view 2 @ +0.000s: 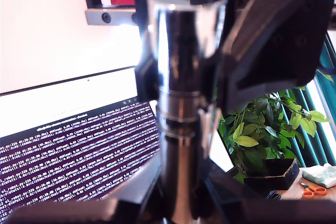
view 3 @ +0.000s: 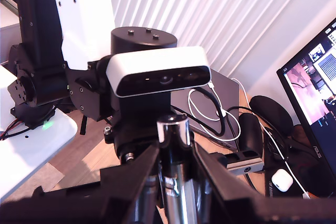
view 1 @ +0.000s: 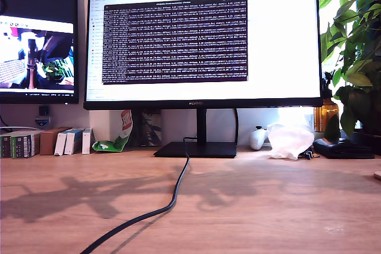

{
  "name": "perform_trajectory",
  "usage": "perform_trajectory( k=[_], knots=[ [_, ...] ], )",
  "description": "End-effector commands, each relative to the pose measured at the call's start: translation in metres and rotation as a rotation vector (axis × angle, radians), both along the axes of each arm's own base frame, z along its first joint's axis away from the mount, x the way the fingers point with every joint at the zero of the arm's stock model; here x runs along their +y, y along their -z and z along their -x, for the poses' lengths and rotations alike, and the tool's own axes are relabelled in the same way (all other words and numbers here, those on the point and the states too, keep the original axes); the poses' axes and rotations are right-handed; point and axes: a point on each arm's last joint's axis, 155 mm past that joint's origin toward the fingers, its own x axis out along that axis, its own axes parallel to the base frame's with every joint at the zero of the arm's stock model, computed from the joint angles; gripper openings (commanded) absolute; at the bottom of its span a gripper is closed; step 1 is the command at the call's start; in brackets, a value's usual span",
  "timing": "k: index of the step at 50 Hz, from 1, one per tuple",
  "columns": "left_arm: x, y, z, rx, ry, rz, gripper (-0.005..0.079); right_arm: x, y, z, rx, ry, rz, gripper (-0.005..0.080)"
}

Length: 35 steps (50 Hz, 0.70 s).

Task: Pick the metallic laser pointer with your right arm, pass it to your left arm, then place it down to the left side of the table

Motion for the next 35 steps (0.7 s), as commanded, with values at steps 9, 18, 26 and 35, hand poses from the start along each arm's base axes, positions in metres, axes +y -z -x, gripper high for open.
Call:
perform_trajectory(
  k=[9,18,26,35],
  knots=[
    [0.002,-0.002,-0.004,-0.002,-0.016,0.003,-0.0024,0.002,0.0,0.006,0.018,-0.013,0.002,0.024],
    [0.004,-0.006,-0.006,-0.024,-0.035,-0.006,-0.0024,0.002,0.0,0.006,0.08,0.011,0.017,0.0313],
    [0.013,0.002,-0.017,-0.006,-0.083,-0.031,-0.0024,-0.003,-0.002,0.0,0.089,0.03,0.019,0.033],
    [0.032,0.011,-0.032,0.037,-0.148,-0.044,-0.0024,-0.019,-0.005,-0.021,0.105,0.092,0.024,0.0329]
  ],
)
